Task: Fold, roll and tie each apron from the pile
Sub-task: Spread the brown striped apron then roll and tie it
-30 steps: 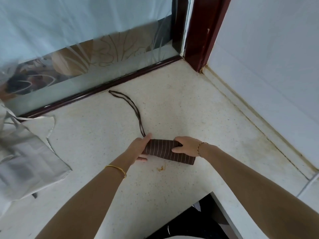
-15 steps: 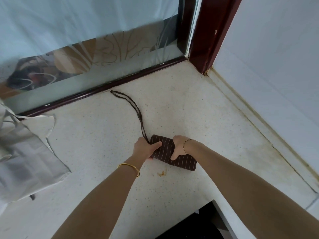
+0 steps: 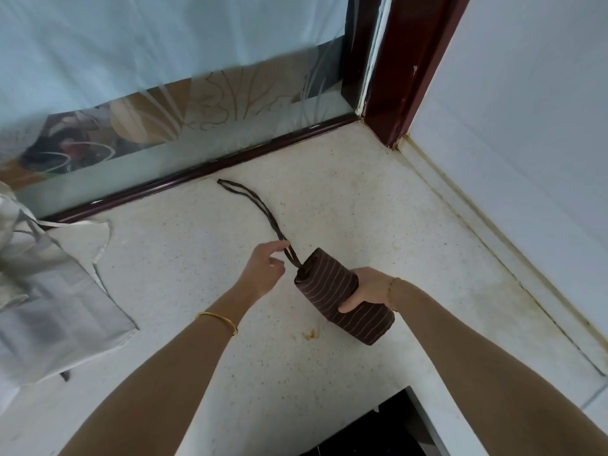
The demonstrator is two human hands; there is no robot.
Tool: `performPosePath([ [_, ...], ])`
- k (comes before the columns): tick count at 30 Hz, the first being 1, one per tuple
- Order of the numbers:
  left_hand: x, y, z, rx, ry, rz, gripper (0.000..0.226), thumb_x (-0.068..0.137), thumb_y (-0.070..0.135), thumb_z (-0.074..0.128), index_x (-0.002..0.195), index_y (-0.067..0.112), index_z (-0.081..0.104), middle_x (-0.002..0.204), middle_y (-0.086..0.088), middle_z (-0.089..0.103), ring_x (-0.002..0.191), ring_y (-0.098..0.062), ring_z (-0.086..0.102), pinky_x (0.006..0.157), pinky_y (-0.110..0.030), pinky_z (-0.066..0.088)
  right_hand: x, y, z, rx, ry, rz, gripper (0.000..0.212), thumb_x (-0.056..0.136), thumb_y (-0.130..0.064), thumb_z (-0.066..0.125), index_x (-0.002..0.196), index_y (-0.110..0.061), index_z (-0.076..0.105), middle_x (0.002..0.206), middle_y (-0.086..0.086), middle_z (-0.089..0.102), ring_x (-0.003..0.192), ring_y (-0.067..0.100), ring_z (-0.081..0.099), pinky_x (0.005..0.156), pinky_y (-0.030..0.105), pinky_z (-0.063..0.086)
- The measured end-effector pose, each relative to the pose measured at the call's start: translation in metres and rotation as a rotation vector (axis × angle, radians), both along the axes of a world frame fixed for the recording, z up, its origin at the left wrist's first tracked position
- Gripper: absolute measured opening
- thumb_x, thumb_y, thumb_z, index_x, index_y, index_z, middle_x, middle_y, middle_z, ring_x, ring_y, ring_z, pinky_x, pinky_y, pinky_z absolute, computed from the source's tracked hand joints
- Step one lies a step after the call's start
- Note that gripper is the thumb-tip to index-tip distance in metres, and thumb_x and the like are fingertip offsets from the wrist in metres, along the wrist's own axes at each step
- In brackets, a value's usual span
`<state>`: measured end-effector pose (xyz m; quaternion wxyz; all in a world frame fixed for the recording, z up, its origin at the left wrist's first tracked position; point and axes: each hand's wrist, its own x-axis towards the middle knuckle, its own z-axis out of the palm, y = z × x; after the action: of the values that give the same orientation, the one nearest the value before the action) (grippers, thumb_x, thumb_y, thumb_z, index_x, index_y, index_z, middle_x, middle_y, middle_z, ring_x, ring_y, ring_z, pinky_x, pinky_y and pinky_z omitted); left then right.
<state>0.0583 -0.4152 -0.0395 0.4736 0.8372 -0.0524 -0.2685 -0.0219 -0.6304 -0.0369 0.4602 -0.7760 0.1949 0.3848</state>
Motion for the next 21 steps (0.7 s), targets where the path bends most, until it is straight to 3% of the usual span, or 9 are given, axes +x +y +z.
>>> performPosePath([
  [3, 0.005, -0.008, 0.009, 0.079, -0.274, -0.313, 0.050, 0.085, -0.010, 0.056, 0.128, 0.016, 0.057, 0.123, 0.003, 0.042, 0.106, -0.010, 0.048, 0.092, -0.022, 0.043, -0.008, -0.009, 0.005, 0.134, -0.019, -0.017, 0.050, 0.062, -0.006, 0.085, 0.105, -0.024, 0.066, 0.108, 0.004, 0.070, 0.103, 0.025, 0.064, 0.098, 0.043, 0.049],
  [5, 0.007, -0.015, 0.018, 0.131, -0.411, -0.430, 0.038, 0.084, -0.005, 0.062, 0.117, 0.013, 0.066, 0.120, 0.001, 0.049, 0.110, -0.010, 0.046, 0.090, -0.020, 0.041, -0.010, -0.011, 0.007, 0.185, -0.023, -0.040, 0.053, 0.057, -0.007, 0.085, 0.104, -0.023, 0.066, 0.108, 0.004, 0.070, 0.104, 0.026, 0.065, 0.097, 0.043, 0.049],
  [8, 0.007, -0.021, 0.031, 0.094, -0.506, -0.457, 0.020, 0.081, 0.000, 0.067, 0.100, 0.008, 0.072, 0.105, -0.003, 0.060, 0.100, -0.010, 0.050, 0.080, -0.013, 0.041, -0.014, -0.013, 0.010, 0.247, -0.036, -0.093, 0.048, 0.064, 0.002, 0.081, 0.104, -0.021, 0.066, 0.108, 0.006, 0.069, 0.104, 0.027, 0.064, 0.098, 0.044, 0.048],
  [14, 0.005, -0.020, 0.045, 0.072, -0.391, -0.417, 0.014, 0.084, 0.009, 0.062, 0.088, 0.021, 0.068, 0.098, 0.007, 0.061, 0.089, -0.007, 0.055, 0.077, -0.020, 0.044, -0.022, -0.016, 0.013, 0.301, -0.046, -0.115, 0.048, 0.071, 0.010, 0.074, 0.106, -0.020, 0.064, 0.109, 0.006, 0.069, 0.103, 0.027, 0.064, 0.096, 0.043, 0.049],
  [18, 0.008, -0.014, 0.052, 0.193, -0.644, -0.506, 0.003, 0.083, 0.022, 0.071, 0.084, 0.023, 0.068, 0.096, 0.008, 0.062, 0.090, -0.009, 0.052, 0.082, -0.022, 0.043, -0.022, -0.015, 0.015, 0.300, -0.056, -0.120, 0.044, 0.072, 0.009, 0.074, 0.103, -0.021, 0.065, 0.107, 0.004, 0.069, 0.101, 0.025, 0.064, 0.095, 0.041, 0.049],
  [21, 0.008, -0.010, 0.055, 0.296, -0.868, -0.513, 0.007, 0.082, 0.024, 0.071, 0.085, 0.019, 0.067, 0.095, 0.008, 0.059, 0.090, -0.011, 0.047, 0.081, -0.024, 0.042, -0.022, -0.012, 0.019, 0.318, -0.053, -0.152, 0.042, 0.072, 0.008, 0.073, 0.102, -0.020, 0.065, 0.106, 0.004, 0.069, 0.100, 0.024, 0.064, 0.091, 0.039, 0.050],
])
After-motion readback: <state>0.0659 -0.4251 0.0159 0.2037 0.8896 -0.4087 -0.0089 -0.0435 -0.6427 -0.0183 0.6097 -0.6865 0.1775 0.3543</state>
